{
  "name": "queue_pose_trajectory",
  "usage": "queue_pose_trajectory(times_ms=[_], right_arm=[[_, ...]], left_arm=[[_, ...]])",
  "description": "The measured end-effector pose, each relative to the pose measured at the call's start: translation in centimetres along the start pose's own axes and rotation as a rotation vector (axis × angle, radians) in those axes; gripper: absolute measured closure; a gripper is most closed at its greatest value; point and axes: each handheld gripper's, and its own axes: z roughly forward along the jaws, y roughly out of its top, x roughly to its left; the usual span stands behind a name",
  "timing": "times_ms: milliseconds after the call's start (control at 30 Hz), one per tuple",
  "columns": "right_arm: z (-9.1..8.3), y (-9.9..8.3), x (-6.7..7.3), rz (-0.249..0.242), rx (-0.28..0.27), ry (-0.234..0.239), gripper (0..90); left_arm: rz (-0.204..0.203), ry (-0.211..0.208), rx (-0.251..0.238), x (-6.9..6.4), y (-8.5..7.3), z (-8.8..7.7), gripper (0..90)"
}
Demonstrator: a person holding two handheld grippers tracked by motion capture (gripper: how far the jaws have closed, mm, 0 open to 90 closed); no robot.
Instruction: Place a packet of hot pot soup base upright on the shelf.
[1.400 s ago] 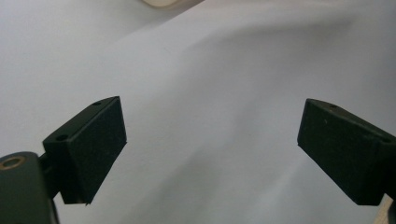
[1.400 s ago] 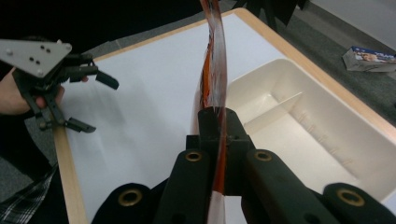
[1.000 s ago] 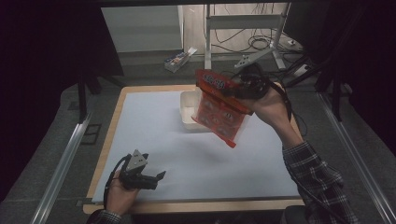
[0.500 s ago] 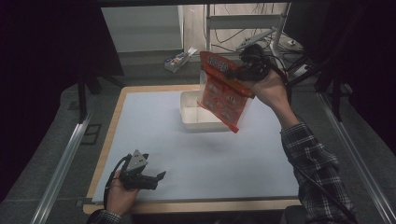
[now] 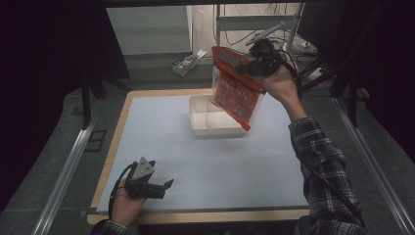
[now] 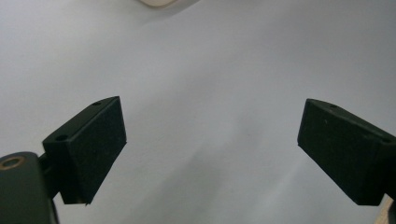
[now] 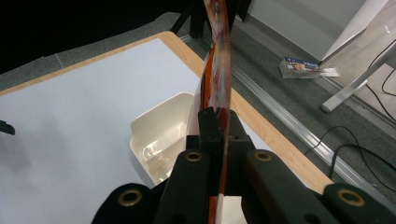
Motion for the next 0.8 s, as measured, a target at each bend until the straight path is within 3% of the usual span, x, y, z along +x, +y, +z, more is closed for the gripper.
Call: queue_pose_trajectory(times_ms=[533,800], right_arm=[[3.2,0.2,-2.3,-0.032,0.023,0.001,88.9],[5.5,-0.1,-2.5,-0.057,0.056,0.008,88.8]], left_arm=[[0.005,0.003,-0.002,0.0,0.0,0.0,7.8],[0.001,0.001,-0.003,-0.1,0.0,0.0,7.7]])
